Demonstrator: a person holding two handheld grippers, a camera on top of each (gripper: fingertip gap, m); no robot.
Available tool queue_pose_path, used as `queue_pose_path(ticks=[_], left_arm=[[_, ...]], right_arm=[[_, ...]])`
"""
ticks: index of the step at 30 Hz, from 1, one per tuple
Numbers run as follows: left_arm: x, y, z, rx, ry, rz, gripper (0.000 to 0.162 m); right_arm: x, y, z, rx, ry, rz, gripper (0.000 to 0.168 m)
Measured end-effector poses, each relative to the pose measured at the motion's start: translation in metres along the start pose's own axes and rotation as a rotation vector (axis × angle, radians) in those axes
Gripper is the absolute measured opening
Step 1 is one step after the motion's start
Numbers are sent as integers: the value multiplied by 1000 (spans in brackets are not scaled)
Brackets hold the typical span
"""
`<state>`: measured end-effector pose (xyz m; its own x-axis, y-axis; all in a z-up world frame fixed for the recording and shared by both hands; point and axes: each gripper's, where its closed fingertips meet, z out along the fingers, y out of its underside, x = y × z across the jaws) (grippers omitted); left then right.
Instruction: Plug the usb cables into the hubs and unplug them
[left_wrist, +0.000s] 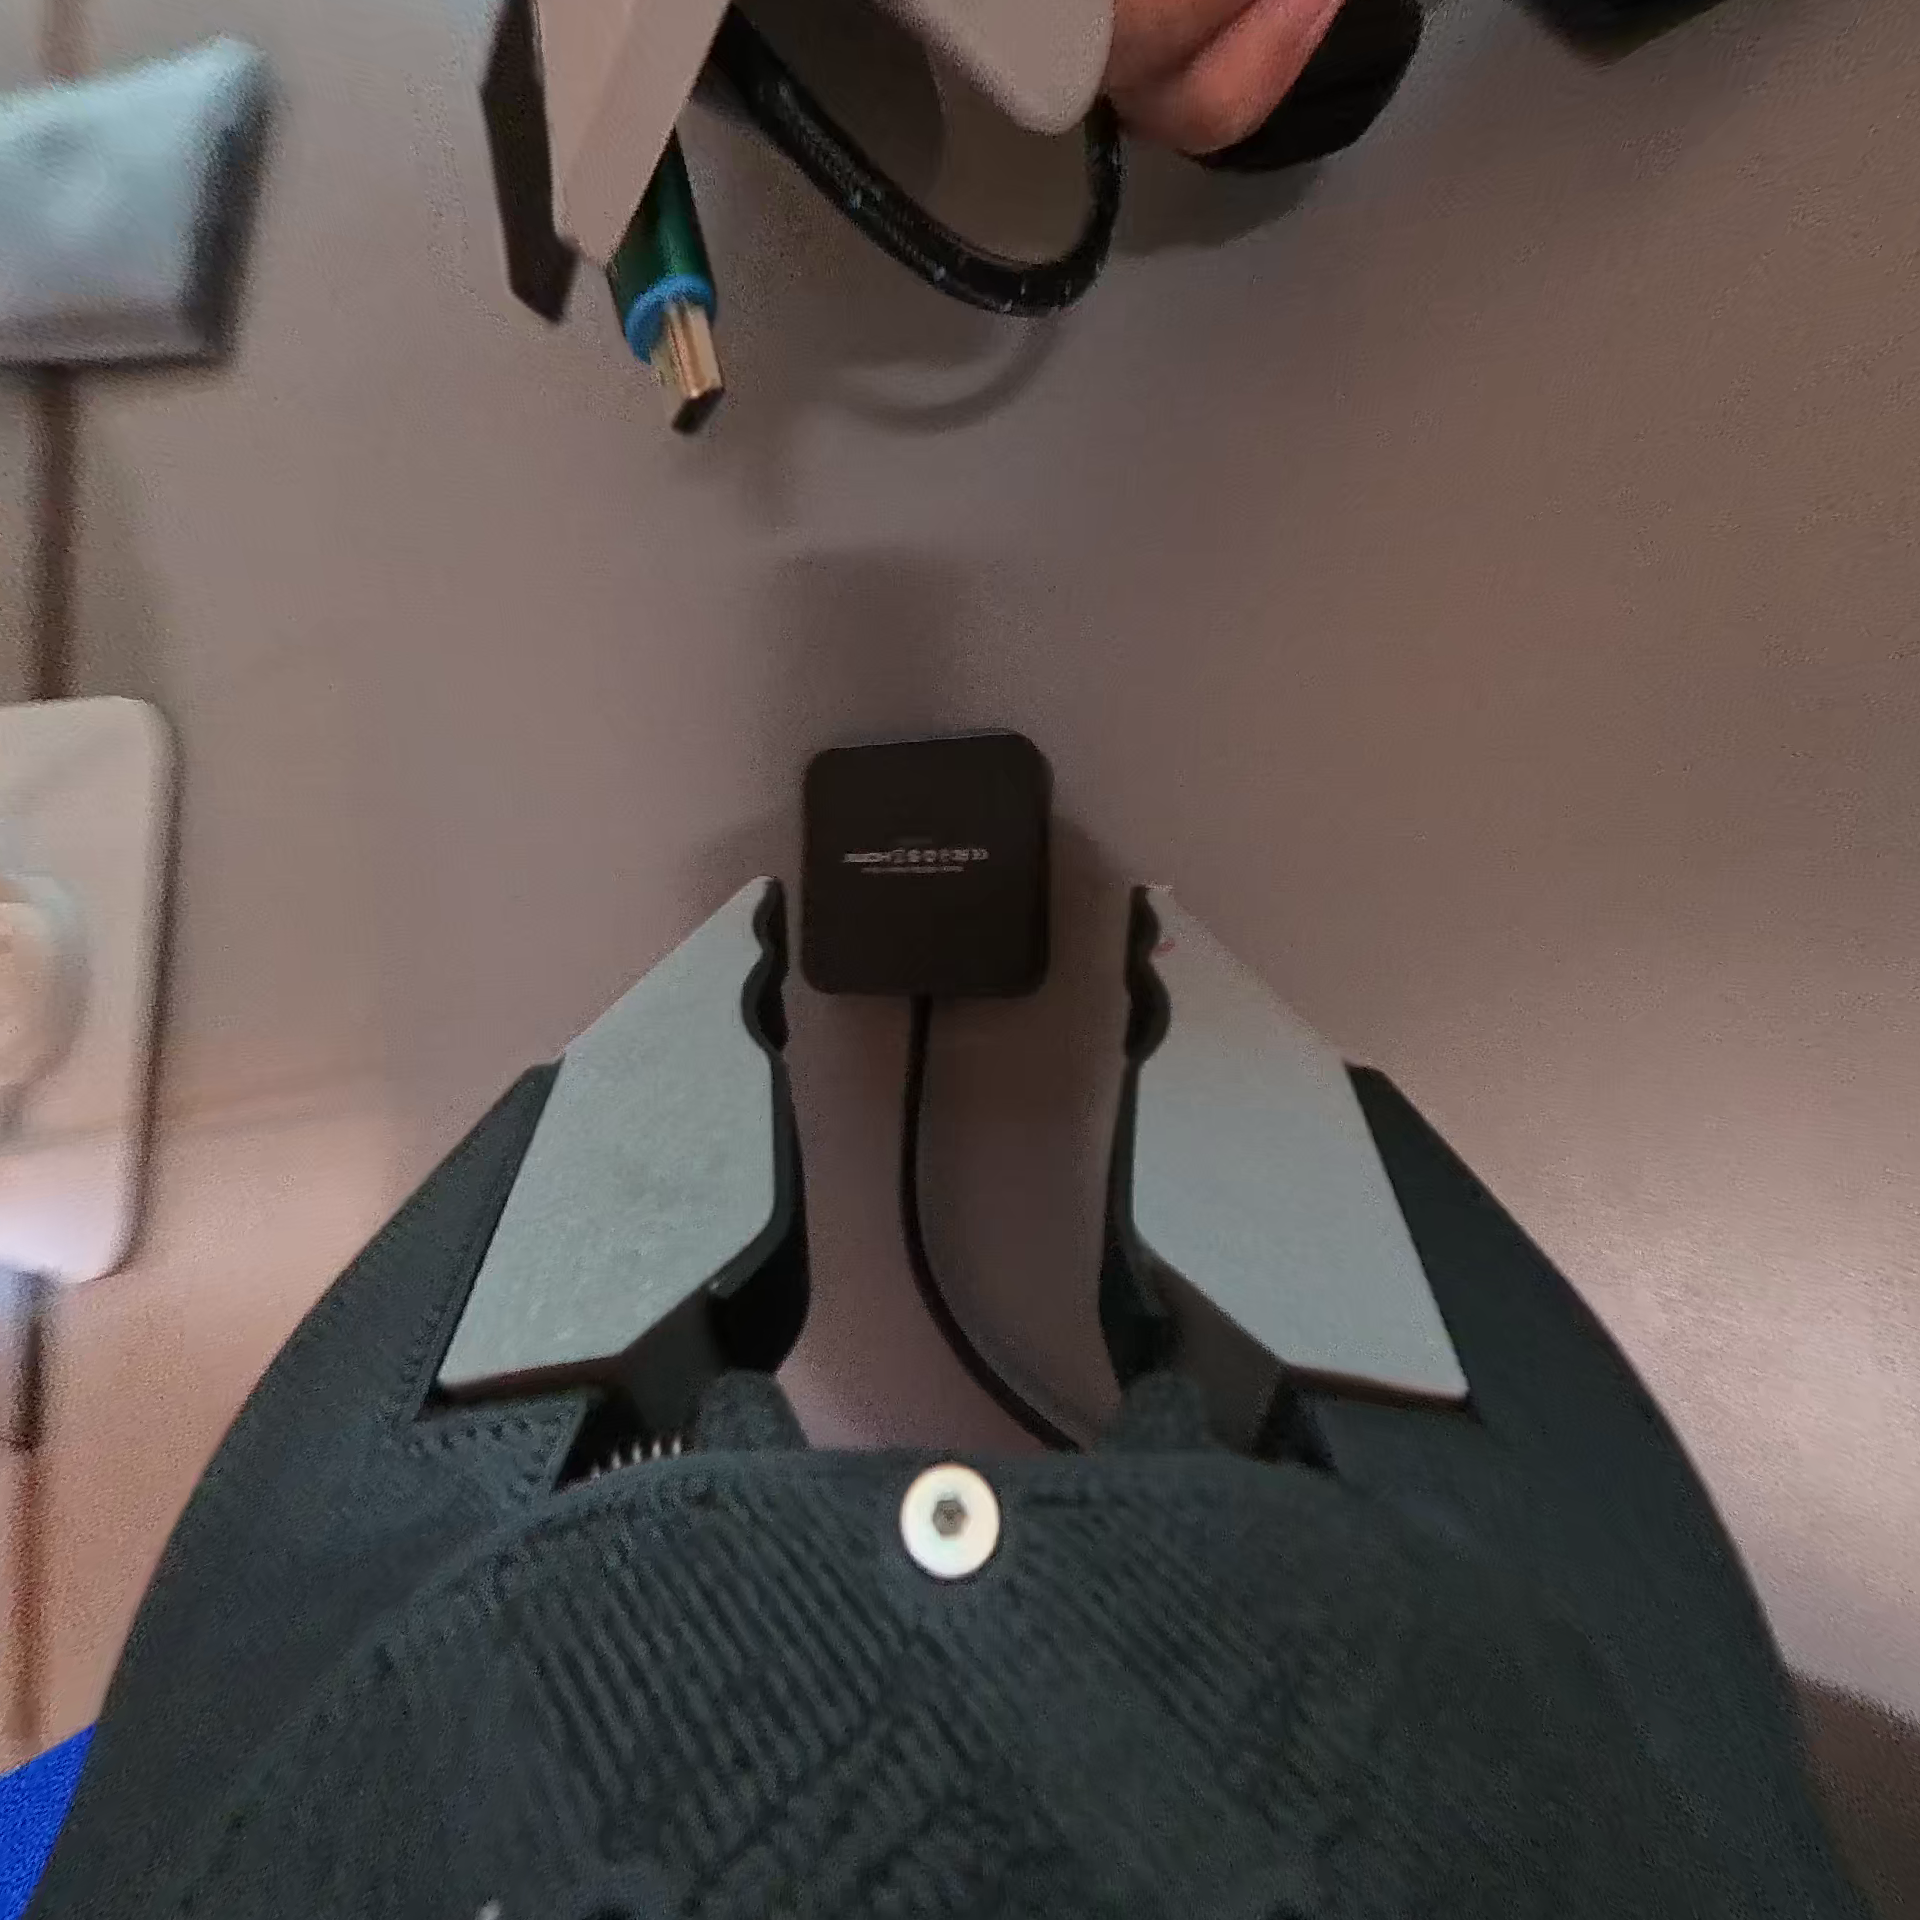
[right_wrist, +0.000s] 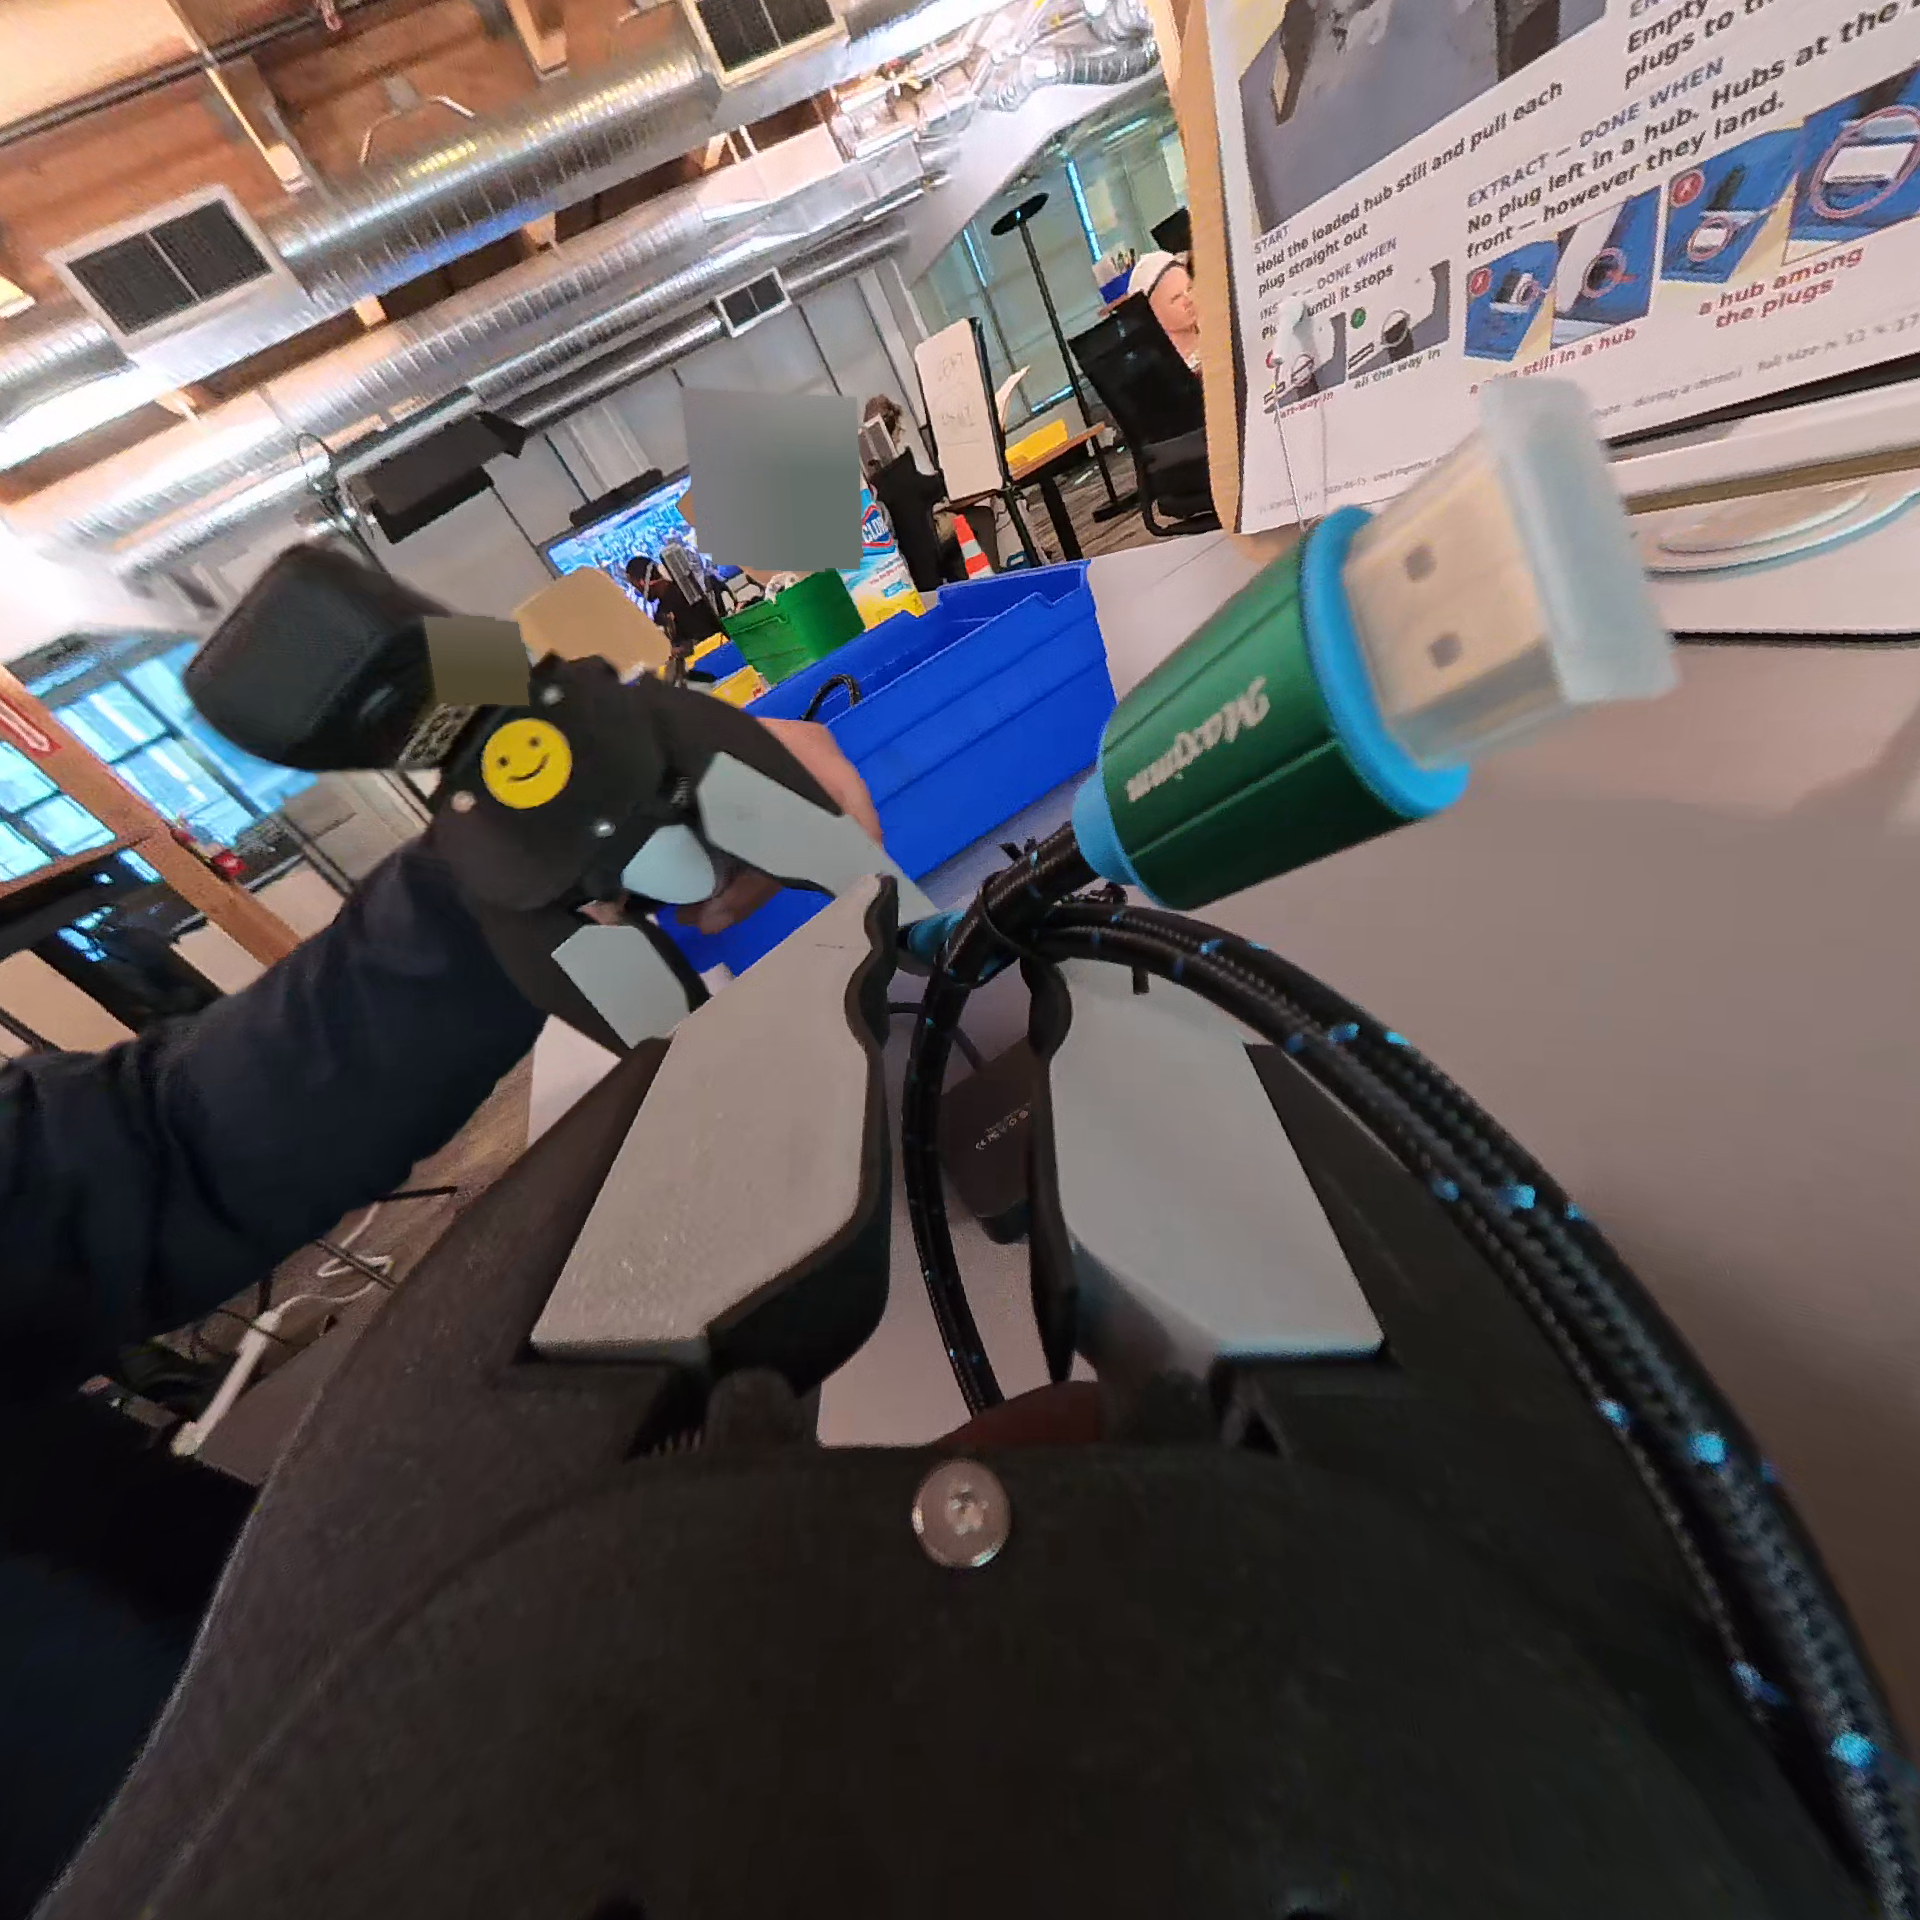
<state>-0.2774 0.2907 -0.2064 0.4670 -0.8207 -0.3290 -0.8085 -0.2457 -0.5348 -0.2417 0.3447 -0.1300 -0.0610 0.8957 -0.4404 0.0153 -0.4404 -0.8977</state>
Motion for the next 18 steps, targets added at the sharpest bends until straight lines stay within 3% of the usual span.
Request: queue_pose_path(ticks=[3, 5, 9, 11, 17, 18], left_arm=[[-1, 17, 16, -140, 105, -55, 72], [-8, 32, 26, -238, 85, -52, 78], [-15, 25, 34, -177, 72, -85, 71], [-14, 23, 37, -133, 96, -119, 59], [-14, 23, 36, -19, 94, -162, 59], [-13, 22, 35, -12, 102, -177, 44]], right_arm=[[0, 0, -2, -6, 13, -35, 20], [1, 0, -3, -16, 28, -65, 21], [-1, 10, 0, -73, 47, -133, 20], [-2, 14, 2, -98, 47, -156, 20], [4, 27, 3, -180, 58, -149, 20], [12, 29, 2, -199, 95, -153, 20]])
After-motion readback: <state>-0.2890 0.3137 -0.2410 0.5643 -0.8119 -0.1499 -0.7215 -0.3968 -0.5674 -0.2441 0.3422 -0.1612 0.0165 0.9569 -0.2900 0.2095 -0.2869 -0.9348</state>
